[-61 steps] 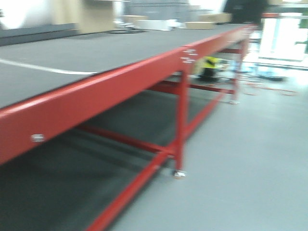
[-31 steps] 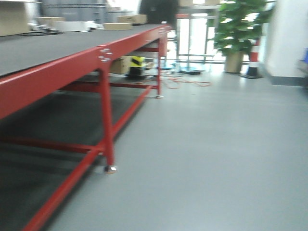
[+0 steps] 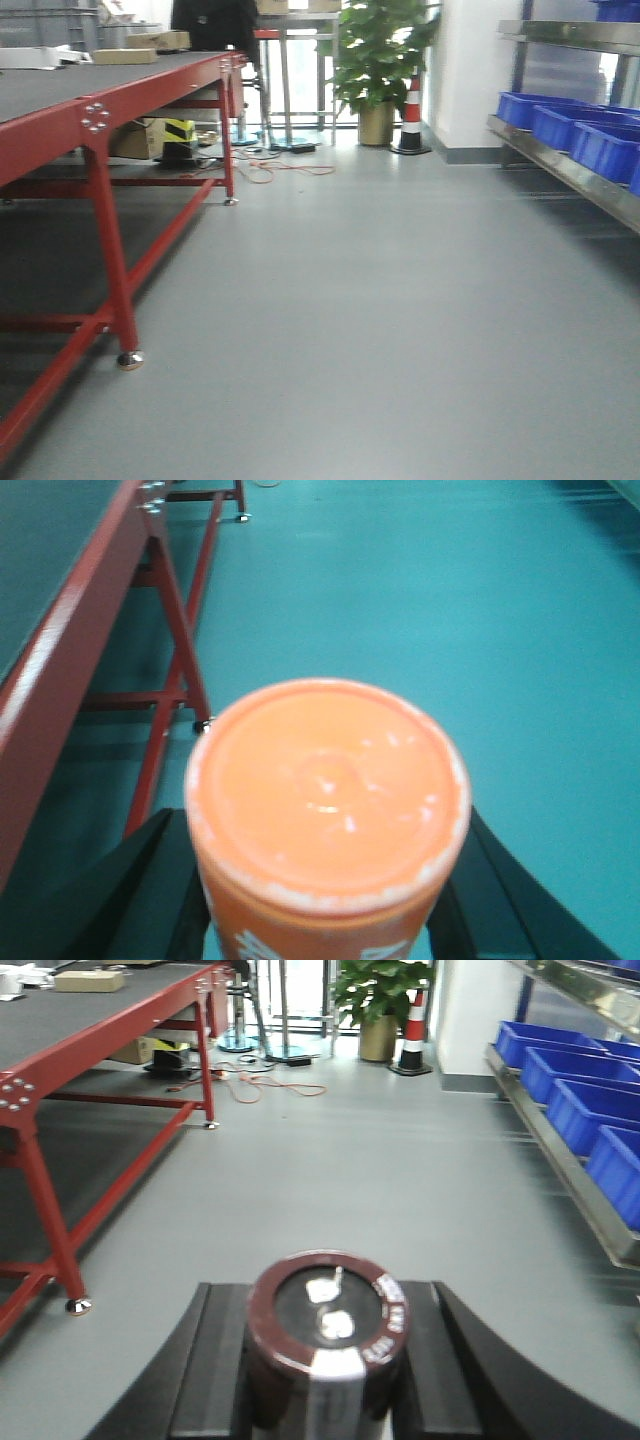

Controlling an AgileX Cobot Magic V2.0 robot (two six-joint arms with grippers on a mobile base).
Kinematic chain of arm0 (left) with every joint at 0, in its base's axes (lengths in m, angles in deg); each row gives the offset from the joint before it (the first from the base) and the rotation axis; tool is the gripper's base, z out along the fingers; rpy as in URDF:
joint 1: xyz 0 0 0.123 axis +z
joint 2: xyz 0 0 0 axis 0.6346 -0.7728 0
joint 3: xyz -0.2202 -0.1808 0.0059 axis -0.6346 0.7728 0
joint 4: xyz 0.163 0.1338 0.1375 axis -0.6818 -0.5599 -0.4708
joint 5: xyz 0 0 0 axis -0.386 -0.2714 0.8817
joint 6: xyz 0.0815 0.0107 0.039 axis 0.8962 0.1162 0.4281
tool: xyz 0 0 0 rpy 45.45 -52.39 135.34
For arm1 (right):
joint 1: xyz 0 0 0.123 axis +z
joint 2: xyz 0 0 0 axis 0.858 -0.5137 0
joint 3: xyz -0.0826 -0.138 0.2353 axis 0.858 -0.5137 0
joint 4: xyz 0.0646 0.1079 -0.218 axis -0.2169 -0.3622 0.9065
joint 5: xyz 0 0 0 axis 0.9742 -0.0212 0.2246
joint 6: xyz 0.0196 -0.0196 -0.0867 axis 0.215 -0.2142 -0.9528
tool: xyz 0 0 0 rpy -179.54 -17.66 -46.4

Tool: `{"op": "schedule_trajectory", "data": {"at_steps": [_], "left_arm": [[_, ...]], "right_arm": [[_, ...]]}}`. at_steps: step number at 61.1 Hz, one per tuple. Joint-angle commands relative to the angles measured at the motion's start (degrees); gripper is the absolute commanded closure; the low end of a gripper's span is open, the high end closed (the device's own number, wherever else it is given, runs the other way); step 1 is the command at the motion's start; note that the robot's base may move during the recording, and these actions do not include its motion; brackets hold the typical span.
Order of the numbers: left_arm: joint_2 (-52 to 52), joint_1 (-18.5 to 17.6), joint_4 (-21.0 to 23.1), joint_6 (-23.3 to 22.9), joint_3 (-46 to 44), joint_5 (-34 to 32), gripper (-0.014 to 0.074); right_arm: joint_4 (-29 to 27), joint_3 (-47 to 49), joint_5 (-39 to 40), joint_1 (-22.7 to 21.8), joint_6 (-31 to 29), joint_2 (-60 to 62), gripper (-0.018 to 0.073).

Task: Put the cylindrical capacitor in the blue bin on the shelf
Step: 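Drive the base to the steel shelf of blue bins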

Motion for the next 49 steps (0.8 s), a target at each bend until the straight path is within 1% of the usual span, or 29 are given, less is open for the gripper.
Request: {"op": "schedule_trajectory", "data": {"at_steps": [1, 49], "left_arm": [[0.3, -0.4, 0.3, 0.0, -0.5, -1.0, 0.0707], [0.4, -0.4, 0.3, 0.0, -0.5, -1.0, 0.0707]], "right_arm": [[0.5, 0.4, 1.4, 0.0, -0.4, 0.3, 0.0659], [0.5, 0.4, 1.4, 0.0, -0.4, 0.3, 0.0659]]}}
